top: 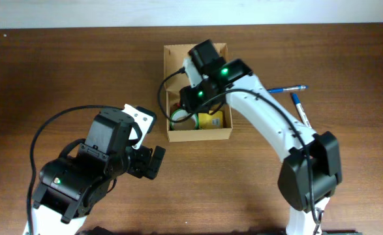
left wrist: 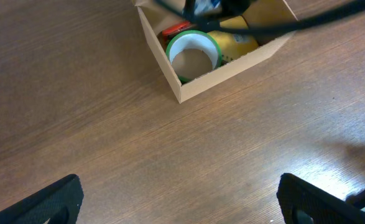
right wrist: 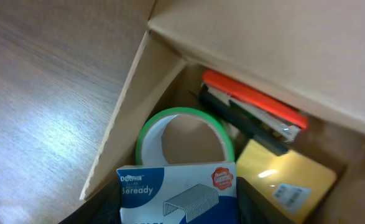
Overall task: Pack container
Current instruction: 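Carry the STAPLES box over the box and lower it inside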
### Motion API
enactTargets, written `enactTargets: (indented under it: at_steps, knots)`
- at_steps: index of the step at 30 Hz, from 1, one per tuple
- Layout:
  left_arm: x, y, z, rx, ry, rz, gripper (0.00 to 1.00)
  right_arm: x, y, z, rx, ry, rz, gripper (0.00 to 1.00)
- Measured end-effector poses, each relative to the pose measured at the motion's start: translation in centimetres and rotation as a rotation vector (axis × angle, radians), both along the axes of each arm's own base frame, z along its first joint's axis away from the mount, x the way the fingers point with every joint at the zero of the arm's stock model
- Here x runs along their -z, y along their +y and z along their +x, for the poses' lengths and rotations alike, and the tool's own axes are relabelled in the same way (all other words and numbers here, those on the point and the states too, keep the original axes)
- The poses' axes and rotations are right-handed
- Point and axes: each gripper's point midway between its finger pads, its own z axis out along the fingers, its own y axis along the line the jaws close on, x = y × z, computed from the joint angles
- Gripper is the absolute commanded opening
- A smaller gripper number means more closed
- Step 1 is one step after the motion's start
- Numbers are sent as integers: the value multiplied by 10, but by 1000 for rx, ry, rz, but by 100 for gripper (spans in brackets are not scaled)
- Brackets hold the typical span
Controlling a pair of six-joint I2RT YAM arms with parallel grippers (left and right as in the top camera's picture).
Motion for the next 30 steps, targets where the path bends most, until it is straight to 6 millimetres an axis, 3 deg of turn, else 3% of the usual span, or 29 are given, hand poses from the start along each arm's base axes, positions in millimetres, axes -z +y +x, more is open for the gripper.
enactTargets:
  at_steps: [4, 17, 30]
  knots:
    - [0, 0, 0, 0, 0, 0, 100, 7, 7, -6, 7, 16, -20, 50]
    - [0, 0, 0, 0, 0, 0, 100, 34, 2, -6, 48, 64, -76, 50]
    - [0, 0, 0, 0, 0, 0, 99, 31, 3, 9, 97, 11, -68, 50]
